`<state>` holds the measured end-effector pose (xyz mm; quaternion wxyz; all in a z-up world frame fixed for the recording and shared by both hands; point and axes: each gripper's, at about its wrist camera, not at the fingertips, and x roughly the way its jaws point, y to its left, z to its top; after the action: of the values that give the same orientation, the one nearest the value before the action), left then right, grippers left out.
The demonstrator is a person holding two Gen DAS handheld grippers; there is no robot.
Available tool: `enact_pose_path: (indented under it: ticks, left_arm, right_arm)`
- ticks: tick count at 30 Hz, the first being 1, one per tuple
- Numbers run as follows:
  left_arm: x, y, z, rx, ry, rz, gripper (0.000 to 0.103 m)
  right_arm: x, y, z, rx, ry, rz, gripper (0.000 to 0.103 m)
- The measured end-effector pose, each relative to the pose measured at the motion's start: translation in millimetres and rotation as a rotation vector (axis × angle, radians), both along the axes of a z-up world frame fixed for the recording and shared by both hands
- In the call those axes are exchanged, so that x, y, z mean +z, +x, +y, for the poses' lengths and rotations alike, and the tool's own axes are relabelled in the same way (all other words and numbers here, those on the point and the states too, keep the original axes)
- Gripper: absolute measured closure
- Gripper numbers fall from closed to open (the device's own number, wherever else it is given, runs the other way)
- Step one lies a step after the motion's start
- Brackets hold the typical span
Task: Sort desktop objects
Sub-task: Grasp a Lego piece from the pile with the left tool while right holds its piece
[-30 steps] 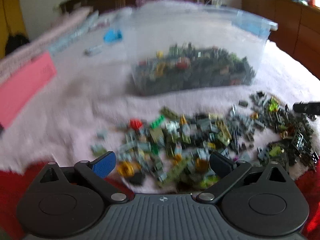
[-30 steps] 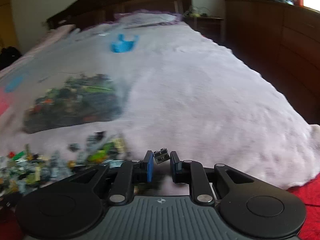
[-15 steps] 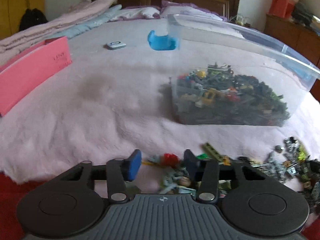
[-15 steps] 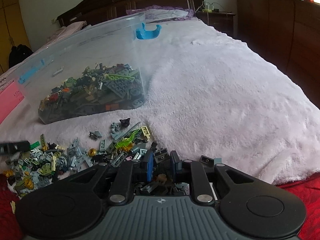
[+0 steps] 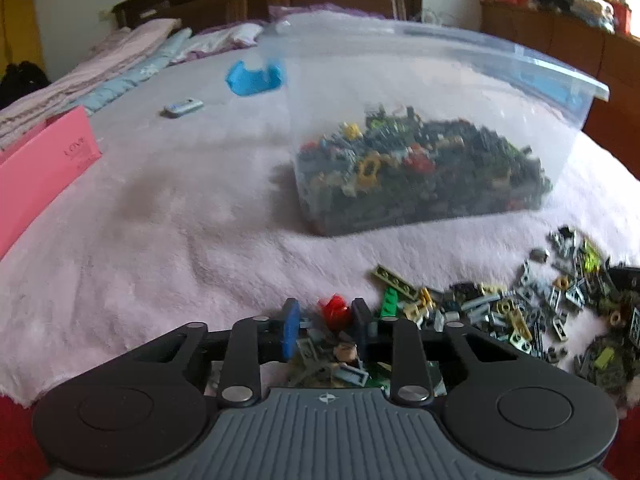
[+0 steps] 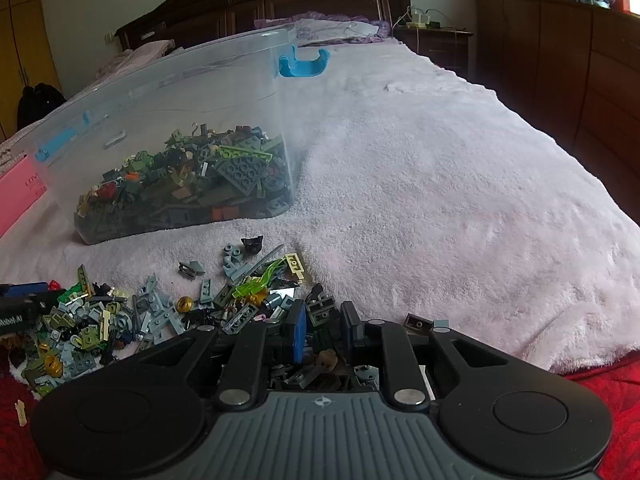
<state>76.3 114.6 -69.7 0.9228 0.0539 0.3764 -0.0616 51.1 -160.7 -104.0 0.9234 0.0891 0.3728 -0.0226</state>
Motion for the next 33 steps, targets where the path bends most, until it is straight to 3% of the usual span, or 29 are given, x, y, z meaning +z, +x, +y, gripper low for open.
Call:
enact_pose_path:
  ticks: [5, 15, 19, 24, 33]
  left_arm:
    - [5.1, -3.7, -8.8, -0.046, 0.047, -0.033, 0.076]
    - [-8.5, 9.5, -15.7, -0.052, 0.074, -0.001, 0.074]
    - [-6.3, 11.3, -12.3, -0.029, 0.040, 0.006, 0.088]
    - [7.8, -2.9, -6.8, -0.016, 0.012, -0.018, 0.088]
    - [38.9, -35.3, -14.6, -0.081, -0.044, -0.057, 0.088]
  right_arm:
    - [-1.2, 0.2, -0.7, 0.000, 0.006, -0.004, 0.083]
    - [-1.6, -0.5, 0.2, -0.008, 0.012, -0.008, 0.083]
    - [-1.4, -1.4, -0.5, -0.008, 0.014, -0.011, 0.083]
    - [1.5, -4.0, -2.6, -0.022, 0.030, -0.015, 0.083]
    - [25.0, -25.1, 11.8, 0.038, 0.013, -0.069, 0.083]
